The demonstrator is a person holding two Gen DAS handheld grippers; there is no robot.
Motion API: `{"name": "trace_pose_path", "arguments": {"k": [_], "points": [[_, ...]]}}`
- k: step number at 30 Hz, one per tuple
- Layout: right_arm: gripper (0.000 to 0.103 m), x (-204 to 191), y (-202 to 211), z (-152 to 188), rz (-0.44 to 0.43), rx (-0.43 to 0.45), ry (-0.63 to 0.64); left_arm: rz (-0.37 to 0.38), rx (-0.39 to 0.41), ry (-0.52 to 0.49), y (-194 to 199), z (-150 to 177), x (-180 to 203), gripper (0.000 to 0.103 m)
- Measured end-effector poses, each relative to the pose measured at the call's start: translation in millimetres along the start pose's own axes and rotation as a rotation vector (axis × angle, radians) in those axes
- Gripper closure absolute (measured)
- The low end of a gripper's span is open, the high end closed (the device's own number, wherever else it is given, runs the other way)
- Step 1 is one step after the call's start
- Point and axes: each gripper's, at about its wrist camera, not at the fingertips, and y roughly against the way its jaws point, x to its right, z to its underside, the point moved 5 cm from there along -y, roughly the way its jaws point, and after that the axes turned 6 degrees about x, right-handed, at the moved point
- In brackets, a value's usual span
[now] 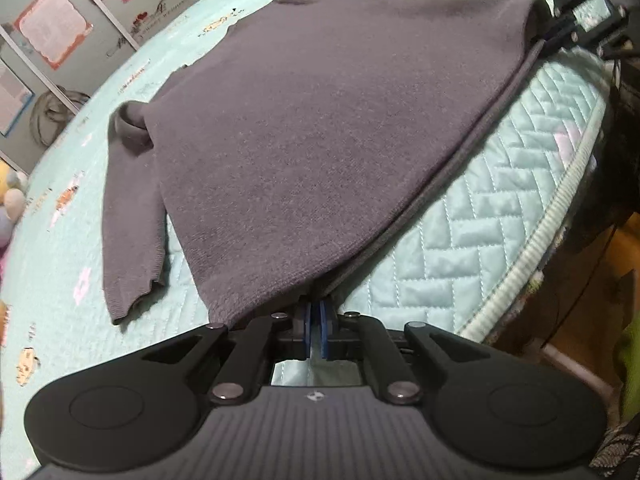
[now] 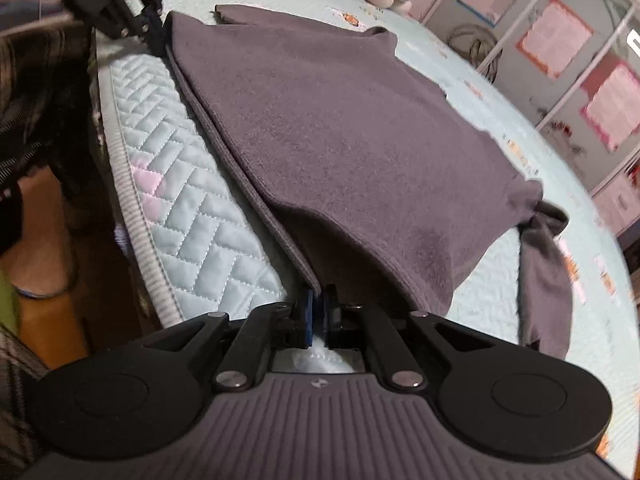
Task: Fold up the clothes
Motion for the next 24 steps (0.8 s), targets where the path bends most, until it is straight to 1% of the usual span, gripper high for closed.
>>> {"name": "trace_pose_path", "arguments": {"k": [2, 3, 4, 5, 6, 7, 9, 11, 12, 14, 15, 16, 17, 18, 19, 20, 21, 22, 24], "points": [[0.091, 7.1, 6.8, 1.7, -0.05, -0.016, -0.063, 0.001, -0.001, 0.012, 5.2, 2.4, 1.6, 0.1], [0.085, 11.5, 11.2, 1.7, -0.078, -0.02, -0.103, 0.01, -0.002, 0.032, 8.8, 3.4, 1.1, 0.1], [0.083, 16.3, 16.6, 1.4, -0.113, -0.016, -0.153, 0.02, -0.003, 0.054, 12.6, 4.3, 0.4, 0.097], [0.083, 22.0, 24.2, 0.4, -0.167, 0.005, -0.227, 0.037, 0.001, 0.082, 18.5, 5.2, -0.4, 0.091], [0.082, 28.6, 32.2, -0.8, -0.21, 0.031, -0.298, 0.048, 0.013, 0.107, 25.5, 5.0, -1.2, 0.09], [0.081, 36.9, 40.3, -1.4, -0.217, 0.065, -0.361, 0.057, 0.026, 0.131, 32.7, 4.6, -2.0, 0.09], [0.081, 54.2, 54.9, -0.3, -0.175, 0.114, -0.461, 0.078, 0.059, 0.179, 47.3, 1.7, -4.2, 0.09], [0.081, 65.6, 67.2, 0.8, -0.095, 0.154, -0.489, 0.102, 0.112, 0.231, 61.0, -7.0, -9.1, 0.09], [0.081, 67.6, 69.6, 1.2, -0.037, 0.156, -0.472, 0.103, 0.137, 0.253, 62.8, -13.4, -13.2, 0.09], [0.081, 67.6, 67.3, 1.4, 0.066, 0.138, -0.415, 0.099, 0.185, 0.295, 64.8, -26.2, -21.7, 0.086], [0.081, 64.9, 60.2, 2.5, 0.09, 0.108, -0.387, 0.09, 0.202, 0.315, 62.3, -31.3, -26.3, 0.083], [0.081, 61.4, 52.8, 3.5, 0.106, 0.079, -0.361, 0.082, 0.213, 0.336, 56.6, -36.1, -30.7, 0.078], [0.081, 55.3, 44.3, 4.6, 0.106, 0.056, -0.336, 0.076, 0.222, 0.357, 50.5, -40.9, -35.1, 0.075], [0.079, 48.4, 37.1, 5.7, 0.112, 0.044, -0.312, 0.075, 0.225, 0.374, 42.7, -44.1, -38.3, 0.075], [0.076, 43.3, 31.5, 7.1, 0.134, 0.037, -0.29, 0.071, 0.207, 0.378, 33.0, -43.9, -38.6, 0.072], [0.074, 39.6, 26.9, 8.8, 0.175, 0.031, -0.267, 0.066, 0.186, 0.379, 23.0, -43.2, -38.3, 0.072], [0.069, 37.5, 23.8, 9.7, 0.215, 0.031, -0.247, 0.061, 0.164, 0.38, 13.1, -42.5, -38.0, 0.072], [0.069, 34.7, 20.6, 11.0, 0.246, 0.029, -0.227, 0.056, 0.143, 0.38, 3.1, -41.8, -37.8, 0.072], [0.069, 25.8, 13.7, 15.1, 0.266, 0.019, -0.19, 0.047, 0.098, 0.379, -14.2, -38.7, -36.1, 0.072]]}}
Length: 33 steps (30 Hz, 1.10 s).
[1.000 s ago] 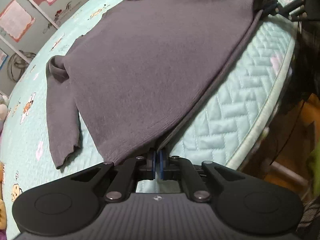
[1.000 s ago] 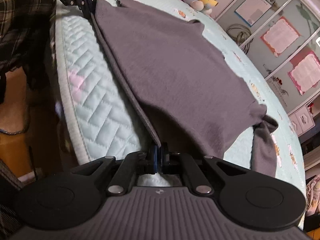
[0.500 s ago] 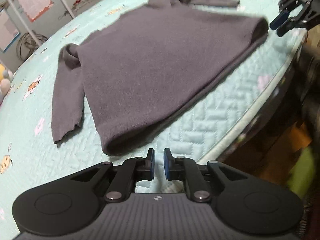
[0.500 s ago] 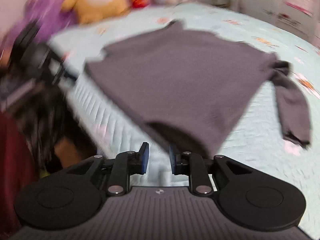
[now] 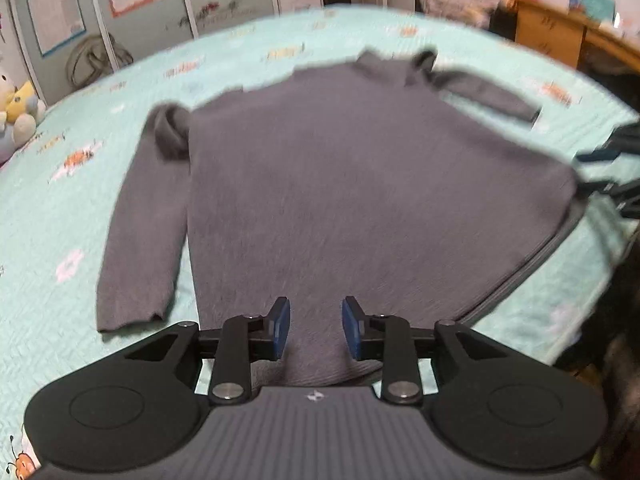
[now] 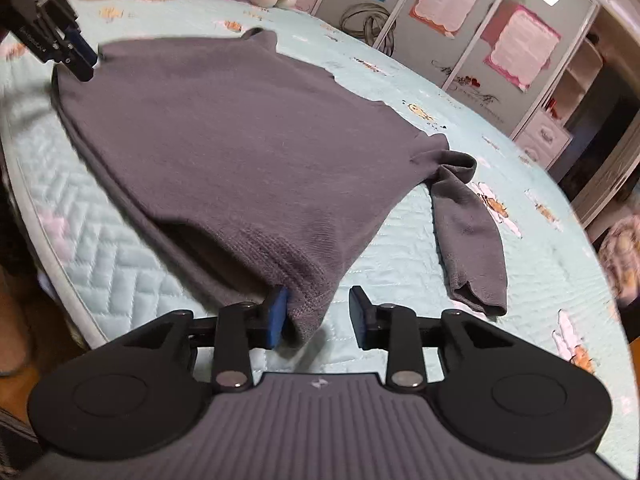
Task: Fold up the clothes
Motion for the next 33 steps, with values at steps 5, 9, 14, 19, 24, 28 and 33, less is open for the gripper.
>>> {"name": "trace_pose_path", "arguments": {"k": [5, 9, 14, 19, 24, 28, 33], "points": [[0.051, -13.8, 18.6, 3.0, -0.018, 0.065, 0.044, -0.017, -0.032, 0.014, -10.1, 13.4, -1.8, 0.07], [0.036, -7.2, 12.1, 5.8, 0.021, 0.053, 0.031, -0.013, -0.035, 0.027, -13.0, 13.8, -2.9, 0.068], [0.036, -7.4, 10.6, -5.1, 0.062, 0.098, 0.03, -0.019, -0.037, 0.007, -10.4, 11.7, -0.8, 0.068], [0.038, -4.2, 0.7, -17.4, 0.119, 0.119, 0.039, -0.026, -0.04, 0.008, -11.1, 12.8, -0.9, 0.067], [0.101, -13.9, -12.9, 1.5, 0.125, 0.017, 0.198, -0.029, -0.042, 0.009, -11.4, 13.5, -0.6, 0.066], [0.101, -31.5, -3.9, 23.3, 0.123, 0.002, 0.315, -0.032, -0.041, 0.004, -13.2, 16.5, -0.3, 0.063], [0.098, -11.4, -2.7, 13.9, 0.063, -0.033, 0.141, -0.032, -0.039, 0.023, -13.7, 16.3, -2.0, 0.062]]}}
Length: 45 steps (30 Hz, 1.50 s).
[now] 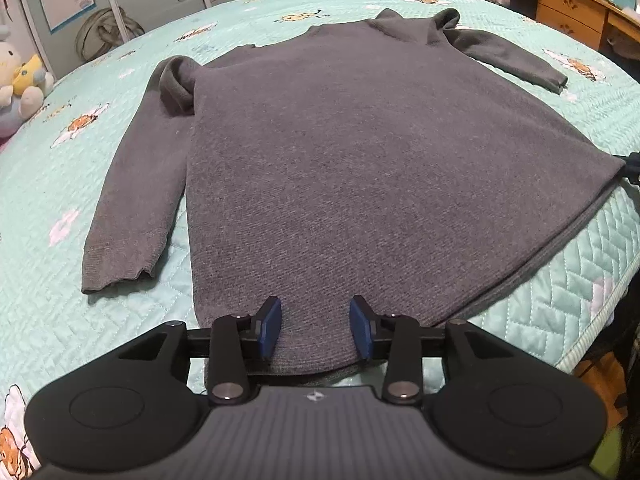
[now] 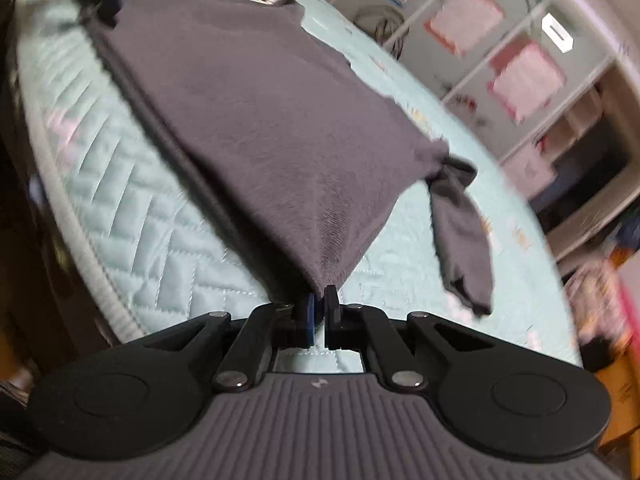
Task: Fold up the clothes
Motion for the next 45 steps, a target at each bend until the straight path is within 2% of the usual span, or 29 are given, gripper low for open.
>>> {"name": "trace_pose_path", "arguments": {"k": [2, 4, 6, 9, 12, 15, 17, 18, 19, 24, 26, 27, 30, 33, 34, 35, 37, 40, 42, 43, 45], "points": [[0.083, 12.5, 5.5, -3.5, -0.06, -0.016, -0.07, -0.005, 0.002, -0.005, 0.7, 0.0, 1.3, 0.062], [0.056, 26.4, 13.3, -7.1, -0.133, -0.032, -0.158, -0.013, 0.007, -0.011, 1.0, 0.6, 2.9, 0.062], [0.053, 40.1, 22.8, -13.0, -0.209, -0.022, -0.282, -0.018, 0.009, -0.016, 0.7, 0.7, 4.4, 0.062], [0.053, 61.5, 36.4, -28.3, -0.294, 0.069, -0.524, -0.02, 0.012, -0.019, -0.1, 0.6, 4.7, 0.062], [0.054, 73.7, 19.0, -41.1, -0.387, 0.142, -0.777, -0.022, 0.013, -0.012, -0.6, 1.0, 4.6, 0.061], [0.057, 73.7, -23.1, -39.0, -0.428, 0.132, -0.965, -0.027, 0.014, -0.015, 0.3, 1.5, 5.7, 0.061], [0.059, 74.2, -49.5, -20.7, -0.392, 0.07, -1.038, -0.031, 0.016, -0.013, 0.6, 2.6, 3.8, 0.057], [0.072, 74.6, -62.1, -6.9, -0.356, 0.025, -1.058, -0.034, 0.018, -0.012, 0.7, 3.2, 2.7, 0.055], [0.103, 76.2, -69.7, 5.9, -0.33, -0.008, -1.084, -0.036, 0.019, -0.01, 0.7, 3.8, 1.7, 0.051], [0.103, 98.6, -51.6, 54.2, -0.317, -0.016, -1.269, -0.038, 0.031, 0.011, 0.9, 6.7, -1.4, 0.048], [0.103, 100.3, -48.0, 46.9, -0.313, -0.012, -1.28, -0.049, 0.034, -0.001, 0.5, 5.6, 0.4, 0.048], [0.097, 100.1, -46.8, 40.7, -0.315, -0.004, -1.285, -0.055, 0.036, -0.003, 1.1, 5.5, 1.1, 0.048], [0.095, 89.8, -46.3, 11.1, -0.371, 0.064, -1.233, -0.081, 0.045, -0.012, 4.5, 6.6, 4.4, 0.048], [0.081, 73.6, -53.5, -2.0, -0.436, 0.055, -1.194, -0.112, 0.056, -0.054, 7.7, 7.1, 11.0, 0.048], [0.086, 69.8, -58.5, 4.7, -0.419, 0.017, -1.176, -0.122, 0.06, -0.068, 8.8, 7.2, 13.3, 0.048], [0.102, 67.7, -61.6, 11.6, -0.403, -0.007, -1.16, -0.127, 0.069, -0.082, 10.8, 7.7, 16.1, 0.048], [0.103, 72.8, -58.4, 25.2, -0.375, 0.009, -1.148, -0.116, 0.078, -0.072, 13.6, 7.7, 16.1, 0.048], [0.103, 82.9, -52.1, 25.3, -0.328, -0.037, -1.149, -0.096, 0.09, -0.053, 17.7, 7.7, 15.3, 0.048], [0.102, 84.8, -47.2, 13.9, -0.289, -0.059, -1.109, -0.042, 0.103, 0.035, 20.0, 3.5, 8.8, 0.047], [0.092, 84.9, -45.4, 6.7, -0.279, -0.056, -1.092, -0.016, 0.109, 0.08, 20.5, 1.5, 7.2, 0.047], [0.081, 83.0, -45.7, -13.3, -0.293, -0.01, -1.073, 0.04, 0.117, 0.17, 19.4, -2.4, 4.7, 0.045]]}}
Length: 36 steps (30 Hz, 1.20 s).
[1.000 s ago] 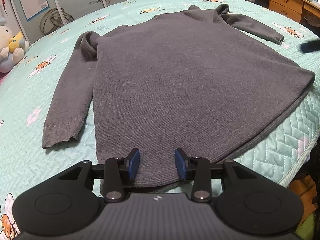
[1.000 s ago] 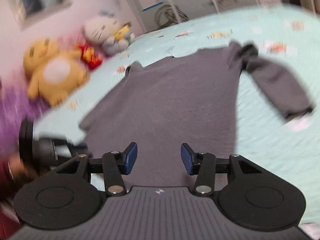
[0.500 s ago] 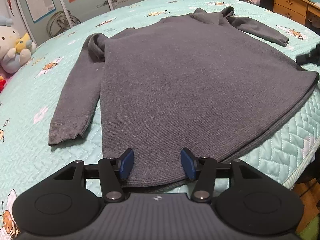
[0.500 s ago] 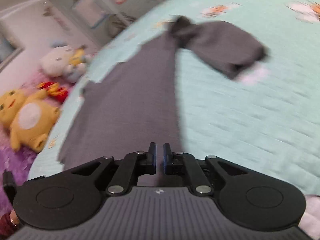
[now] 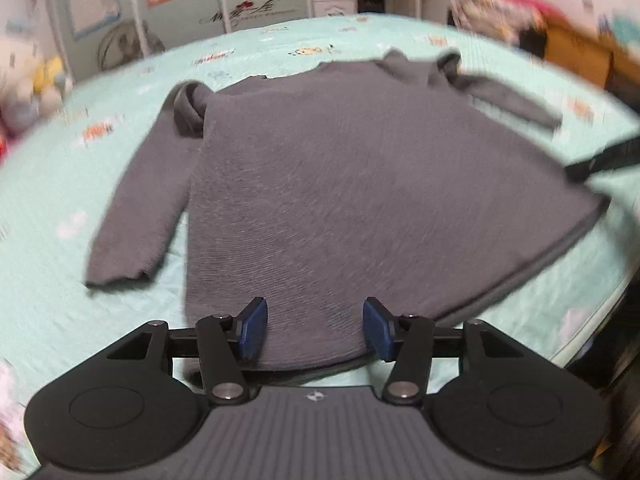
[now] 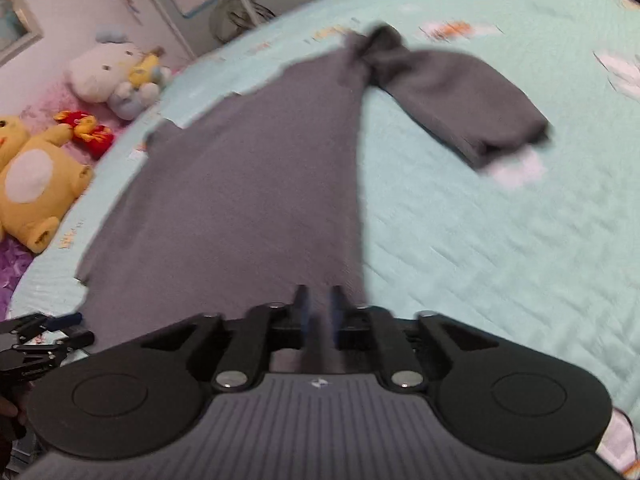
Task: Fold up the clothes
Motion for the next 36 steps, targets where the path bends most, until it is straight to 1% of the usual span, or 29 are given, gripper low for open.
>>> {"name": "trace_pose_path", "arguments": {"k": [2, 4, 6, 8, 9, 10, 11, 13, 15, 16, 17, 18, 19, 21, 24, 26, 29, 30, 31, 32, 33, 36], "points": [[0.081, -13.1, -10.0, -5.6, -0.049, 0.001, -0.005, 0.024, -0.021, 0.05, -7.7, 0.7, 1.5, 0.039], [0.079, -23.9, -22.2, -9.1, -0.095, -0.009, -0.013, 0.02, -0.045, 0.085, -16.3, 4.4, 2.3, 0.037], [0.074, -32.5, -38.1, -8.1, -0.141, -0.031, -0.028, 0.04, -0.038, 0.147, -19.8, 4.7, 4.6, 0.031], [0.072, -24.1, -50.8, -3.4, -0.154, -0.055, -0.084, 0.092, -0.042, 0.181, -21.1, 4.8, 12.5, 0.029], [0.079, -17.4, -56.2, -0.7, -0.155, -0.064, -0.117, 0.119, -0.044, 0.184, -21.3, 4.7, 17.6, 0.028], [0.096, -10.2, -58.9, 1.5, -0.152, -0.067, -0.146, 0.125, -0.046, 0.166, -20.9, 5.1, 22.3, 0.027], [0.103, -2.1, -55.2, 2.2, -0.139, -0.055, -0.164, 0.129, -0.044, 0.157, -20.7, 5.7, 23.7, 0.027], [0.103, 14.1, -47.9, 3.8, -0.113, -0.03, -0.202, 0.137, -0.039, 0.147, -20.3, 7.1, 25.3, 0.026], [0.103, 25.7, -38.0, 4.4, -0.076, -0.014, -0.232, 0.149, -0.033, 0.172, -20.5, 8.3, 21.8, 0.025], [0.103, 25.4, -32.9, 3.2, -0.049, -0.01, -0.229, 0.155, -0.029, 0.186, -20.6, 8.8, 19.8, 0.025], [0.102, 19.9, -28.5, 1.3, -0.024, -0.008, -0.201, 0.156, -0.027, 0.196, -21.4, 8.7, 19.1, 0.025], [0.094, 11.1, -26.2, -0.4, -0.011, -0.003, -0.153, 0.154, -0.026, 0.196, -21.5, 9.0, 19.4, 0.024], [0.079, 1.4, -24.4, -2.0, -0.004, 0.002, -0.104, 0.15, -0.024, 0.194, -21.5, 9.3, 19.8, 0.024], [0.067, -21.6, -24.5, -3.9, -0.024, 0.008, -0.008, 0.141, -0.021, 0.174, -20.9, 9.7, 22.9, 0.022], [0.067, -45.8, -39.8, -7.6, -0.081, -0.007, 0.053, 0.132, -0.02, 0.156, -20.1, 10.7, 24.4, 0.022], [0.067, -52.6, -57.6, -12.8, -0.103, -0.029, 0.054, 0.128, -0.021, 0.148, -20.2, 10.7, 25.2, 0.022], [0.07, -50.1, -83.3, -19.1, -0.133, -0.067, 0.028, 0.123, -0.033, 0.135, -21.3, 9.6, 27.3, 0.02], [0.085, -39.7, -87.4, -21.6, -0.115, -0.063, 0.01, 0.12, -0.038, 0.126, -21.7, 9.2, 28.7, 0.019], [0.103, -29.3, -91.5, -24.1, -0.098, -0.06, -0.009, 0.119, -0.042, 0.118, -21.8, 9.3, 29.5, 0.019], [0.103, -18.7, -93.1, -26.0, -0.083, -0.048, -0.025, 0.12, -0.045, 0.11, -21.8, 9.4, 30.0, 0.019], [0.103, -6.7, -88.2, -26.9, -0.071, -0.018, -0.044, 0.121, -0.046, 0.104, -21.9, 9.7, 30.4, 0.018], [0.103, 28.4, -69.5, -31.8, -0.018, 0.052, -0.162, 0.129, -0.055, 0.083, -22.7, 10.0, 31.5, 0.017]]}}
